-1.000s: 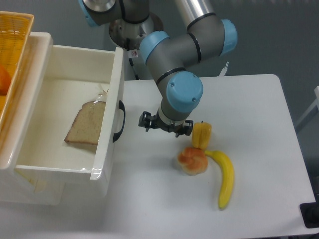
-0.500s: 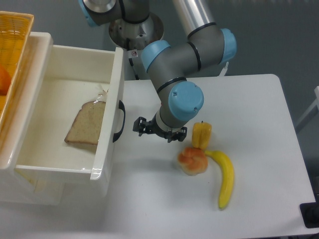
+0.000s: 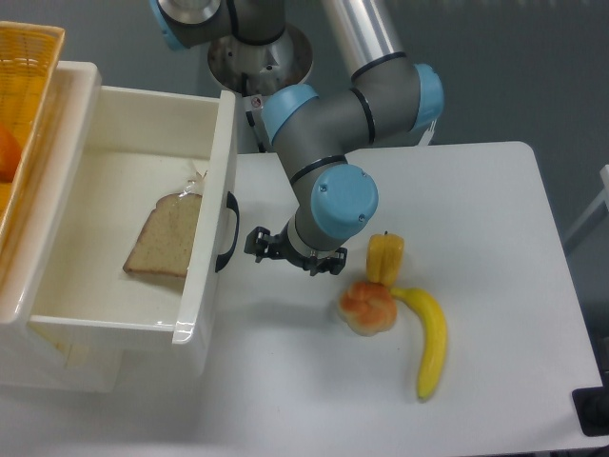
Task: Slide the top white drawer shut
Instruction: 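Lower the gripper beside the drawer's black handle on its front face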
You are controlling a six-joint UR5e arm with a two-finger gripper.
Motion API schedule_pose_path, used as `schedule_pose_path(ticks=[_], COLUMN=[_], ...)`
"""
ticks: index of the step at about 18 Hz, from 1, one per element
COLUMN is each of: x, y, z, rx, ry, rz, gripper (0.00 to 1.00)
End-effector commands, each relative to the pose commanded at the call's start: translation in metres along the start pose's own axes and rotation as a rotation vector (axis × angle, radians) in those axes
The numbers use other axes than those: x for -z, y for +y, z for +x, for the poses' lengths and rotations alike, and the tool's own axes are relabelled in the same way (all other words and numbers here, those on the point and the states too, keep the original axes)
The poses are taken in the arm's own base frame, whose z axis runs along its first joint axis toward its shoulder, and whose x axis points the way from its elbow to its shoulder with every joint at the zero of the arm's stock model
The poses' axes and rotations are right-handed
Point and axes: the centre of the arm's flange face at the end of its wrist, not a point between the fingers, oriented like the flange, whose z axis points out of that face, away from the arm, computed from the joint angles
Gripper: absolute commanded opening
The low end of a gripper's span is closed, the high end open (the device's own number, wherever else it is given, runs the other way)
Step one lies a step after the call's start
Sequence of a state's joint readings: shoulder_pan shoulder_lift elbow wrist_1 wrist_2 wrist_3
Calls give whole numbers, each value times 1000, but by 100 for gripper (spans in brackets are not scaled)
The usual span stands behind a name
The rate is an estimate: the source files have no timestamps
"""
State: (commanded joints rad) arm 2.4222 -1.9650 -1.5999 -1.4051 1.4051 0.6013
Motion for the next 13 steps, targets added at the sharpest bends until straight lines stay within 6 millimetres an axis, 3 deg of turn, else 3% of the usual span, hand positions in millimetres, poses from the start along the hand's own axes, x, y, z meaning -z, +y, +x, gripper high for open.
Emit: schedule_pose_path(ticks=[13], x=[3], y=[-4], z=[13], rx=[-21], ry=[6], rz=[13], gripper=[100])
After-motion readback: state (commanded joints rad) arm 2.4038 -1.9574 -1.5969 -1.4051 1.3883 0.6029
